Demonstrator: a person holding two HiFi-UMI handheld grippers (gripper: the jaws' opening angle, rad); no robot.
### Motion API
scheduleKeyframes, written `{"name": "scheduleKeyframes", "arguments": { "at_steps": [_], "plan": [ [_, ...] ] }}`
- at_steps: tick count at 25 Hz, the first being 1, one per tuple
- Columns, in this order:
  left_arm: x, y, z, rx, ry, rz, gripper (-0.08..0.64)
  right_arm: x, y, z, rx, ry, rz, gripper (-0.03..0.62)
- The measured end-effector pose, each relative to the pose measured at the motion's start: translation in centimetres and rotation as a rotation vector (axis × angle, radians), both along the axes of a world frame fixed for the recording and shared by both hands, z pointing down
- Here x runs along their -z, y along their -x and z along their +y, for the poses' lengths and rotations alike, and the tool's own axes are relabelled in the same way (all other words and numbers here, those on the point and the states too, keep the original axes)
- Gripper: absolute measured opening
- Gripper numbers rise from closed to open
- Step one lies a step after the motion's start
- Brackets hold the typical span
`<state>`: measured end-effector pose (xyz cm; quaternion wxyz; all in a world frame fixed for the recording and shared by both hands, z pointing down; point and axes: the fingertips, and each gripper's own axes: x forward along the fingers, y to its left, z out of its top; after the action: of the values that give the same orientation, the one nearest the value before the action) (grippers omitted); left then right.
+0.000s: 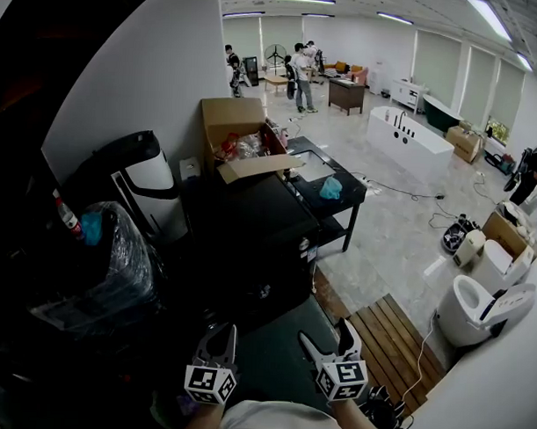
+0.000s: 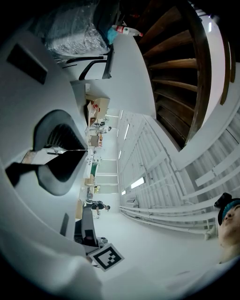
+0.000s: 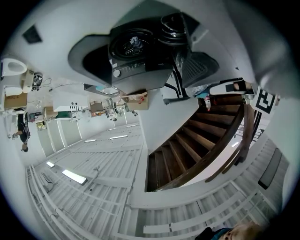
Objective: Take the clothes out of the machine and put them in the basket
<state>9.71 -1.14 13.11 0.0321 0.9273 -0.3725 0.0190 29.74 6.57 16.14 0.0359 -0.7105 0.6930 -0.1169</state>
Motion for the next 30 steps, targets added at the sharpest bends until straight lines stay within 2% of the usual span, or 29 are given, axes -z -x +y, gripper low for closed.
{"name": "scheduleKeyframes", "arguments": {
  "at_steps": [10, 21, 30],
  "plan": [
    [-0.2, -0.4, -2.2, 0.001, 0.015, -0.014, 0.02, 0.1, 0.0, -2.6, 0.025, 0.013, -0.002, 0.469],
    [-0.1, -1.0, -9.9, -0.007, 0.021, -0.012, 0.021, 0.4, -0.1, -10.4, 0.037, 0.026, 0.008, 0.472],
    [-1.0, 0.3, -16.4, 0.014, 0.036, -0.003, 0.021, 0.0, 0.7, -16.8, 0.045, 0.043, 0.015, 0.469]
  ]
}}
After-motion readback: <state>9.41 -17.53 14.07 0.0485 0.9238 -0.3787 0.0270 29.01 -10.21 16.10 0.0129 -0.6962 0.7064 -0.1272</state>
